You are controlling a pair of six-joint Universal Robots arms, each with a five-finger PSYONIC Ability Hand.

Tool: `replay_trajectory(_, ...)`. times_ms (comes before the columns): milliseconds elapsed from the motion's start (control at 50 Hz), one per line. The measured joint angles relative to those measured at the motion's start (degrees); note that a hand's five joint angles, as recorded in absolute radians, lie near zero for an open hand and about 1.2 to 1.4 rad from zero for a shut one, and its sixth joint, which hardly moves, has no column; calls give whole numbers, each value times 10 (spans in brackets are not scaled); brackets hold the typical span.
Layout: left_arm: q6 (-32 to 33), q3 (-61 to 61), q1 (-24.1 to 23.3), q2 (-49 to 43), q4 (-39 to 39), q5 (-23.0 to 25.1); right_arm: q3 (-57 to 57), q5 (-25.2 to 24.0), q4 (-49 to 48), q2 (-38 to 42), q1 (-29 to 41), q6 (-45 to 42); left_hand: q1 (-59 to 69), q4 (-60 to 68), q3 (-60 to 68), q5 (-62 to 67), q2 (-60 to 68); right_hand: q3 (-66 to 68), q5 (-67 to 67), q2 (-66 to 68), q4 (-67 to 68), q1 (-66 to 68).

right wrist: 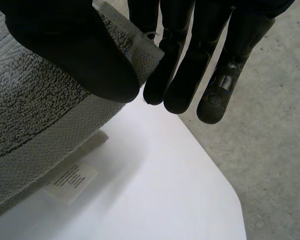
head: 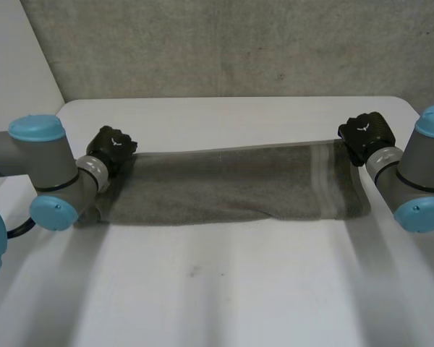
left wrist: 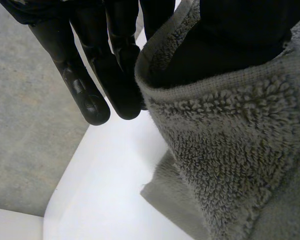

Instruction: Fold the towel.

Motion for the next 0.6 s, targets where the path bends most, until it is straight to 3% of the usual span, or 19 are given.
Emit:
replay_trajectory(240, -2, 33, 0, -37, 18, 3, -31, -7, -7, 41, 0, -3, 0, 0, 0, 0, 0, 0, 0, -1, 0, -1)
replay_trajectory(300, -5, 48, 0, -47, 30, 2, -44, -10, -25, 57, 0, -3, -27, -29, -42, -25, -41, -204, -175, -207, -204, -223)
replay_trajectory(340, -9, 54, 0, -51, 38, 1, -49, -11, -43, 64, 0, -3, -240, -245, -256, -229, -260, -248, -203, -252, -234, -253)
replay_trajectory(360, -11, 55, 0, -52, 41, 1, -50, -11, -51, 66, 0, -2, -240, -245, -256, -229, -260, -416, -367, -422, -401, -425)
replay_trajectory(380, -11, 55, 0, -52, 41, 1, -50, -11, -51, 66, 0, -2, -240, -245, -256, -229, -260, -416, -367, -422, -401, -425)
replay_trajectory(400, -19, 58, -1, -50, 47, 0, -51, -11, -72, 68, 0, -1, -458, -481, -479, -470, -480, -534, -519, -533, -534, -619)
replay_trajectory(460, -31, 57, -2, -44, 53, 0, -51, -9, -103, 60, -1, 3, -532, -557, -556, -541, -557, -569, -547, -570, -566, -653)
replay_trajectory(600, -85, 28, -8, 15, 54, -2, -22, -6, -136, -7, -3, 37, -567, -593, -594, -572, -596, -600, -571, -599, -595, -687)
